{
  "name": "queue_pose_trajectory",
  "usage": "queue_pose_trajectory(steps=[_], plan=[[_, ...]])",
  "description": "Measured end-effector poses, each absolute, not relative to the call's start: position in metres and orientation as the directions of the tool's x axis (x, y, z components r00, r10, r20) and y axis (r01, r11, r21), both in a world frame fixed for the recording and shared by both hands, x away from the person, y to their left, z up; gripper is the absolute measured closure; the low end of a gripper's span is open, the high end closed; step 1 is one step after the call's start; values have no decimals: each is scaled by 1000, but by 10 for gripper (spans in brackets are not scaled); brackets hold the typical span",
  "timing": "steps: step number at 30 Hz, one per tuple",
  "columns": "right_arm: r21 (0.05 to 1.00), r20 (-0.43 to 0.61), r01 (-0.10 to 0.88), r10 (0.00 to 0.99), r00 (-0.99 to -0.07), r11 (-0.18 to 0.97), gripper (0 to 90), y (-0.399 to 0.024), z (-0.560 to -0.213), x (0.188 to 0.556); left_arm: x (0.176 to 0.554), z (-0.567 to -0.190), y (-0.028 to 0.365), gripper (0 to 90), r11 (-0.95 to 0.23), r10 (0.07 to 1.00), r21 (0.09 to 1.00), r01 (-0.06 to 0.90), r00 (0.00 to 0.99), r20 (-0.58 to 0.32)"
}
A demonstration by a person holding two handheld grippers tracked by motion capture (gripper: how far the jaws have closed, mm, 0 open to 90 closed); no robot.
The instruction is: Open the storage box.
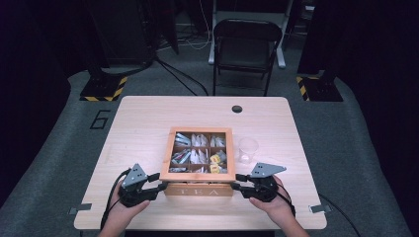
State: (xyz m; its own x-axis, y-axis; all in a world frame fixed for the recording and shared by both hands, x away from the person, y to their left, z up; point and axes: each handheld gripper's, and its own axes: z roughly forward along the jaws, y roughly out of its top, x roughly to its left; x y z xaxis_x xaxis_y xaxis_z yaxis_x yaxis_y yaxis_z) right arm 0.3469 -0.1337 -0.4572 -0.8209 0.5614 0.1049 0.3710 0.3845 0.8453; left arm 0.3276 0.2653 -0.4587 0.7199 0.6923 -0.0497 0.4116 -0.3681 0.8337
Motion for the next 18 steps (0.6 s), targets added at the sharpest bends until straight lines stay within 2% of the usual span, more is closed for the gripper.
queue_pose_trajectory(steps=[18], plan=[[860, 127, 373, 563, -817, 347, 631, -136, -450, 348, 335, -449, 260, 529, -362, 712, 838, 409, 701, -34]])
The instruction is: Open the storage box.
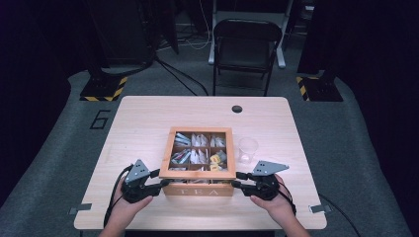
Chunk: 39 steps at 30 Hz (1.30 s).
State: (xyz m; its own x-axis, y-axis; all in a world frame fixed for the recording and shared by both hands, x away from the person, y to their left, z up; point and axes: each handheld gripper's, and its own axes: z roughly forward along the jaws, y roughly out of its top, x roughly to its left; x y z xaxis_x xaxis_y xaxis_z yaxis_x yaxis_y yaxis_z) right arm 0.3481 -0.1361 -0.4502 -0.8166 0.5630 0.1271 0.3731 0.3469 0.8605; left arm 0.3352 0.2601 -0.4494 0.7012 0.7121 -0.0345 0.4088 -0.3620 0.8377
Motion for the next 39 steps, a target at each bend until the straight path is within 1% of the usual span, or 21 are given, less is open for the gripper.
queue_pose_trajectory(steps=[4, 7, 11, 15, 17, 24, 26, 30, 33, 36, 39], plan=[[863, 130, 372, 561, -818, 343, 626, -137, -450, 349, 337, -448, 259, 524, -372, 711, 832, 411, 703, -30], [862, 119, 371, 574, -810, 345, 585, -136, -449, 348, 338, -446, 260, 525, -373, 708, 829, 417, 705, -36], [866, 104, 360, 579, -809, 347, 560, -136, -447, 349, 340, -443, 260, 524, -367, 704, 828, 424, 708, -50], [866, 109, 369, 592, -799, 338, 535, -137, -444, 351, 342, -438, 261, 524, -366, 705, 829, 423, 707, -49], [865, 88, 356, 589, -803, 355, 525, -138, -441, 353, 343, -435, 260, 524, -366, 708, 828, 425, 705, -49], [868, 72, 344, 595, -800, 358, 509, -138, -434, 358, 347, -424, 263, 524, -323, 715, 837, 441, 693, -89], [872, 60, 334, 597, -800, 359, 492, -137, -432, 359, 349, -422, 263, 524, -324, 718, 839, 437, 691, -83], [878, 48, 319, 598, -800, 357, 490, -134, -427, 361, 350, -420, 262, 523, -329, 723, 839, 433, 688, -71], [880, 44, 316, 601, -798, 355, 485, -133, -425, 362, 351, -418, 263, 523, -332, 721, 835, 438, 689, -75], [882, 40, 310, 599, -800, 355, 455, -132, -422, 366, 352, -415, 264, 524, -323, 721, 836, 444, 687, -87], [882, 34, 304, 595, -803, 360, 453, -131, -421, 367, 353, -414, 264, 522, -319, 724, 836, 446, 685, -89]])
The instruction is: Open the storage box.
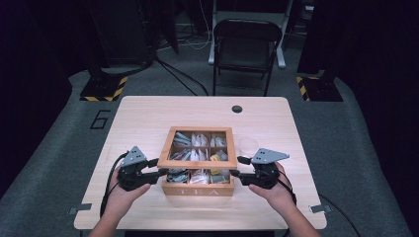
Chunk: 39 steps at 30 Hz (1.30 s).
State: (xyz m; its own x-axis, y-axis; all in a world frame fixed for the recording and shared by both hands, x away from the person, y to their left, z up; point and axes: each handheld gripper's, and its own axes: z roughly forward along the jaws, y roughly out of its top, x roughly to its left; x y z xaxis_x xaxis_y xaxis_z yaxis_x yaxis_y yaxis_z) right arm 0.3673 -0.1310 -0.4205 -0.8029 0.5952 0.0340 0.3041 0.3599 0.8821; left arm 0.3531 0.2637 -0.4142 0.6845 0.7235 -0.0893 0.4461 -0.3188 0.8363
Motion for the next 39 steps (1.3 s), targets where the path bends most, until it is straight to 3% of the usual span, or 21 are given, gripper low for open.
queue_pose_trajectory(steps=[11, 39], plan=[[889, 35, 298, 597, -802, 348, 462, -131, -415, 370, 355, -407, 263, 484, -325, 733, 847, 421, 678, -56], [897, 19, 275, 593, -805, 345, 450, -130, -392, 385, 367, -383, 264, 489, -357, 718, 862, 360, 696, 6]])
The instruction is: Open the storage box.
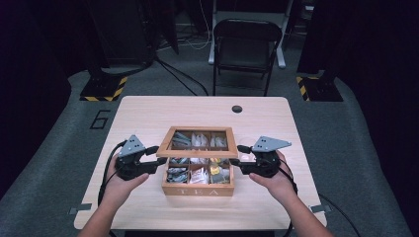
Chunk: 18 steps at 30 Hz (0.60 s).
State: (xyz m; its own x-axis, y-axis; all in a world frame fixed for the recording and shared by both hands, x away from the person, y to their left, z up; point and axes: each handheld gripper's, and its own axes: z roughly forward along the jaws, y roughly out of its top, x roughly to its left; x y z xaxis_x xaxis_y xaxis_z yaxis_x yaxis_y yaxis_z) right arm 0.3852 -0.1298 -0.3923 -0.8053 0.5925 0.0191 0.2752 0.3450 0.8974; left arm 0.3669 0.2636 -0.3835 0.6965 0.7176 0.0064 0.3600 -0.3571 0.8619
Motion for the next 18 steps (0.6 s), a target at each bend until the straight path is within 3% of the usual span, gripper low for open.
queue_pose_trajectory(steps=[18], plan=[[898, 48, 291, 585, -809, 329, 472, -130, -378, 397, 377, -376, 265, 484, -346, 710, 882, 321, 703, 23]])
